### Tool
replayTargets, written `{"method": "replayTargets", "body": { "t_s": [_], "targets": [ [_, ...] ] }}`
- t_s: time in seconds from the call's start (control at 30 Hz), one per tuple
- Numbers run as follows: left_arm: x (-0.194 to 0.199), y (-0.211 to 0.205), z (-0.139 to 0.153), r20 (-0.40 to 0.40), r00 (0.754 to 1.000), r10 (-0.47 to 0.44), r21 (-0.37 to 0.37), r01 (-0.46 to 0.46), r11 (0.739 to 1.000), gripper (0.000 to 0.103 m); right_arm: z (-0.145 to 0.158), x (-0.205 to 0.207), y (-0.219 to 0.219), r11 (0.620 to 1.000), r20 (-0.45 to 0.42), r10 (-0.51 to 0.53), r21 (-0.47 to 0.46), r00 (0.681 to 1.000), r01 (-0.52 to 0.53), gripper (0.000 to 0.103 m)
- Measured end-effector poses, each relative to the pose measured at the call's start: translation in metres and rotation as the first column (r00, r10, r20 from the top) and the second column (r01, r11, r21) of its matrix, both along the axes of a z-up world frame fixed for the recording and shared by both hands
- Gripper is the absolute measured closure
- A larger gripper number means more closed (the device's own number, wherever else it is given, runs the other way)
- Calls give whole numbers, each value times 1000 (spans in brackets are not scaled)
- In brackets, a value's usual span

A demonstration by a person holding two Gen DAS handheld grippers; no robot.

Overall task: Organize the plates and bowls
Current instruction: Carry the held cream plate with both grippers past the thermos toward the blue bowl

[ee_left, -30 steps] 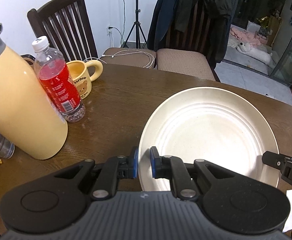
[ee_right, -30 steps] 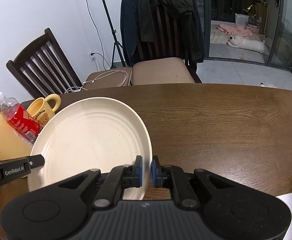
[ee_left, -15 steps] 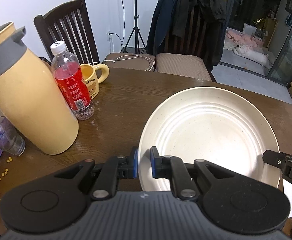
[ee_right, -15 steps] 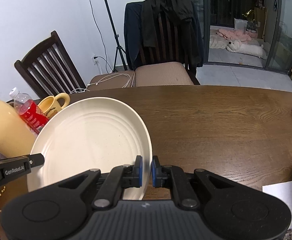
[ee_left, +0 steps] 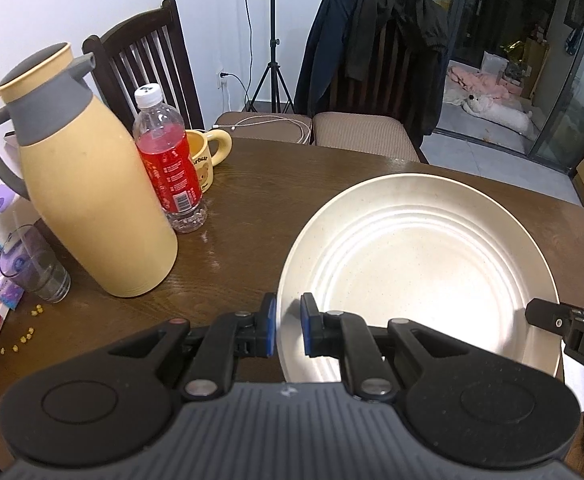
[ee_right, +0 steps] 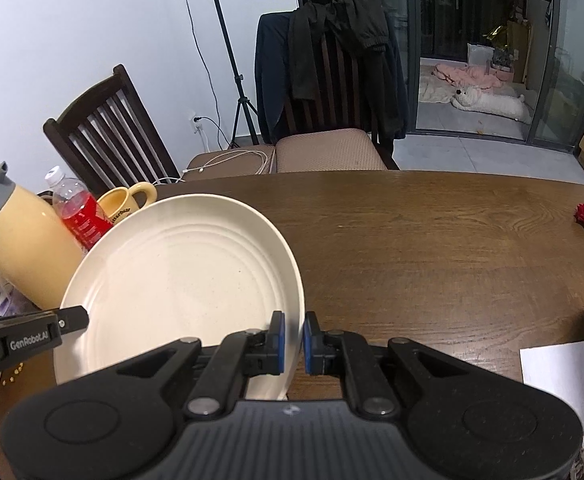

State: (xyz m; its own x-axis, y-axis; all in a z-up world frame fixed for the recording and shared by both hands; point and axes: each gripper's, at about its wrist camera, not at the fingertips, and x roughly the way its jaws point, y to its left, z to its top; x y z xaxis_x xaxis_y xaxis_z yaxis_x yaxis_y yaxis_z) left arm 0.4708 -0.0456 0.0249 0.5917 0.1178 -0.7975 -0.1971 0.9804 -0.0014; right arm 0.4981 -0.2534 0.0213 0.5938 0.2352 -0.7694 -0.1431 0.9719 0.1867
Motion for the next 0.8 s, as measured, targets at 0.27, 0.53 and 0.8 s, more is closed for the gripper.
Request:
{"method": "replayTargets", "body": {
  "t_s": [0.27,0.53,0.8],
  "targets": [
    [-21,5,6,9,1000,-3,5,3,1000,90,5,-15,6,1000,5,1,-1,1000,-1,94],
    [-40,14,10,16,1000,-2,7,2,1000,90,9,-34,15,1000,12,5,3,1000,-5,94],
    [-58,25,13,24,1000,5,-2,-5,1000,90,13,-56,25,1000,22,15,1,1000,-15,94]
  ]
}}
